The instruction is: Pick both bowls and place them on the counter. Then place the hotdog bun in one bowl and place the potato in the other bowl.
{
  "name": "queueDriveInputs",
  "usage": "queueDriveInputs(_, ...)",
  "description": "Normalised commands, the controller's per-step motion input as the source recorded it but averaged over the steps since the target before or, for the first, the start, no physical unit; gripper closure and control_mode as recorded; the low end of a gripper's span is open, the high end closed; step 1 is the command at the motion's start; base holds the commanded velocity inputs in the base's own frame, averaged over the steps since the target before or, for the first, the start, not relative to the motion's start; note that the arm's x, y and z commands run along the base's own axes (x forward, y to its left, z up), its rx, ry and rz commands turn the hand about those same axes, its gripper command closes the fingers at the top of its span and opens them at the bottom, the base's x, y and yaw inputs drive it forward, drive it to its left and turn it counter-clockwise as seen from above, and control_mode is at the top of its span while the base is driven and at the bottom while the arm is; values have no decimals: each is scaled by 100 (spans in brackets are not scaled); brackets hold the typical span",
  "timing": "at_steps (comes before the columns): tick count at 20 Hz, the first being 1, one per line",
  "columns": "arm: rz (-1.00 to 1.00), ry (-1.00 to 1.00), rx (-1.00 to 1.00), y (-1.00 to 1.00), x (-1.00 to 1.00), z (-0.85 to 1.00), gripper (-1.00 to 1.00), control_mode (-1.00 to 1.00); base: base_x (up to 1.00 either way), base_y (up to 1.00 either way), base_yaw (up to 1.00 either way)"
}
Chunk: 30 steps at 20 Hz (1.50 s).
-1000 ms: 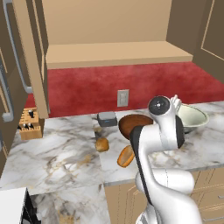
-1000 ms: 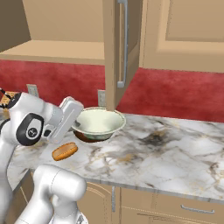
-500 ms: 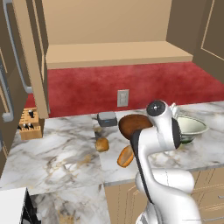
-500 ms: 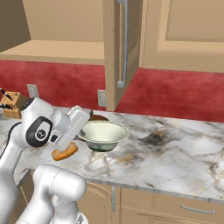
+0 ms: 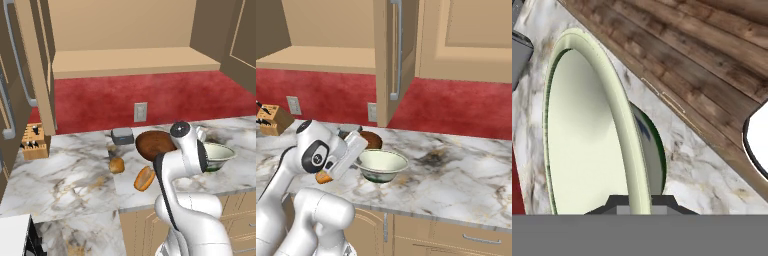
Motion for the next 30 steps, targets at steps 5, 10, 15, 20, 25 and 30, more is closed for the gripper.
queueDriveInputs(5,-3,-1,0,-29,8,-56,100,-100,0,0,0)
queueDriveInputs(10,-1,-19,1,-3,15,-48,100,-100,0,0,0)
queueDriveInputs(15,-1,-27,0,-2,8,-47,100,-100,0,0,0)
queueDriveInputs(20,-3,-4,0,-8,7,-63,100,-100,0,0,0)
queueDriveInputs(25,-4,0,0,0,6,-70,100,-100,0,0,0)
queueDriveInputs(30,-4,0,0,0,7,-78,100,-100,0,0,0)
